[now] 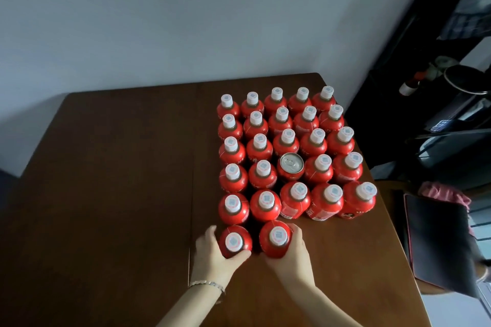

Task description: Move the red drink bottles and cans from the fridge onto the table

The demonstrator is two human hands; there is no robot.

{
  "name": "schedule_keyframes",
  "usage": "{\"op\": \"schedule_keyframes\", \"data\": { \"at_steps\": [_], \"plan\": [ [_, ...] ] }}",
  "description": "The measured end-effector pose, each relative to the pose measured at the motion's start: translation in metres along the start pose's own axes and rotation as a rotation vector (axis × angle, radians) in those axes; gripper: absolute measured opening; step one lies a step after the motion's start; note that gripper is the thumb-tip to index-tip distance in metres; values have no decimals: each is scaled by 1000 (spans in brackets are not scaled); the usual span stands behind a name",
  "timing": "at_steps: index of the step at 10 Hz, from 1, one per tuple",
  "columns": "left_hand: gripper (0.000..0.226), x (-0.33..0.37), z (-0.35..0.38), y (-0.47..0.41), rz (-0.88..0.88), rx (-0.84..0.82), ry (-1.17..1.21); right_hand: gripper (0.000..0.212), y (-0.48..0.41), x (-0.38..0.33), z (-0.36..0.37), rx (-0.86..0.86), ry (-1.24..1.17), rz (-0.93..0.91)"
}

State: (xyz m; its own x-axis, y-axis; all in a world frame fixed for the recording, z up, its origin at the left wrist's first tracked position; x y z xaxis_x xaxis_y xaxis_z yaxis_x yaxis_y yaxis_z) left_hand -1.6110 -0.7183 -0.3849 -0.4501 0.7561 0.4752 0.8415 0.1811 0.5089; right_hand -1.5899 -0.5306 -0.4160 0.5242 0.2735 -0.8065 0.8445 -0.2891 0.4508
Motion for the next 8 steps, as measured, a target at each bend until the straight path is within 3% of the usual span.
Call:
{"op": "schedule_keyframes", "data": {
  "at_steps": [1,2,3,4,5,6,7,8],
  "plan": [
    [60,-9,22,2,-187,-182,414,73,3,2,5,27,-22,33],
    [56,-9,31,0,-195,-156,457,71,5,0,8,78,-57,37],
    [71,-11,39,-1,-198,-138,429,72,7,5,12,111,-84,92],
    [81,-16,45,-4,-174,-163,415,74,7,4,13,67,-38,128],
    [99,-14,40,-4,-137,-212,263,89,6,5,11,-56,175,205],
    [111,-10,31,1,-163,-235,197,59,7,3,8,-236,489,267],
    [90,-4,9,16,-117,-216,-48,9,25,-19,-5,-499,842,160],
    [59,8,-22,34,-35,-73,-240,19,39,-39,-35,-582,1083,26]
  ]
}}
Point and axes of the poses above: each hand's wrist, its own y-axis away from the middle knuckle, its own z-axis out of the palm, x = y × z, the point moved 7 cm from there along -y, towards the middle knuckle, and after that the axes turned 7 degrees about -y, right-handed, at the moved point
